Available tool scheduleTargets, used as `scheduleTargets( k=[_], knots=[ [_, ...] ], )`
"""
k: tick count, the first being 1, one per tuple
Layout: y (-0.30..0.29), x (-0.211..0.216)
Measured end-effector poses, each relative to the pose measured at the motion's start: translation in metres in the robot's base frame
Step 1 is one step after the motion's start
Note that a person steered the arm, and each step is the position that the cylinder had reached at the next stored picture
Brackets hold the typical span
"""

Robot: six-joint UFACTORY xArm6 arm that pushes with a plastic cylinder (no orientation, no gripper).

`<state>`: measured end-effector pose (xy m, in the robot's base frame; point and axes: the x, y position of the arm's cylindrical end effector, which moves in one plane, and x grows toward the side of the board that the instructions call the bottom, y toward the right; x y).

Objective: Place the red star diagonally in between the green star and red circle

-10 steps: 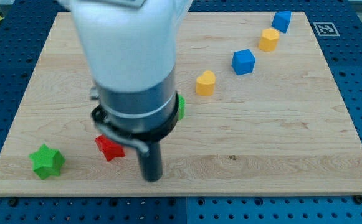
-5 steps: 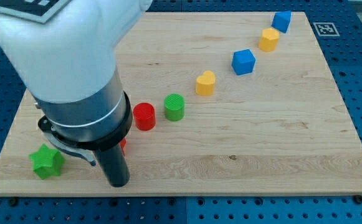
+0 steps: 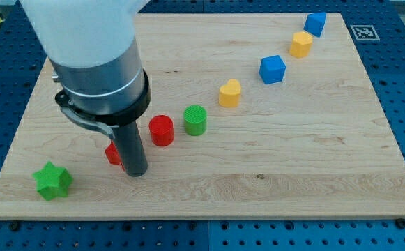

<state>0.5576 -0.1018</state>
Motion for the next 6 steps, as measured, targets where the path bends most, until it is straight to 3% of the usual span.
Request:
scheduleTargets(
  k=[6],
  knots=[
    [0.042, 0.010]
  ],
)
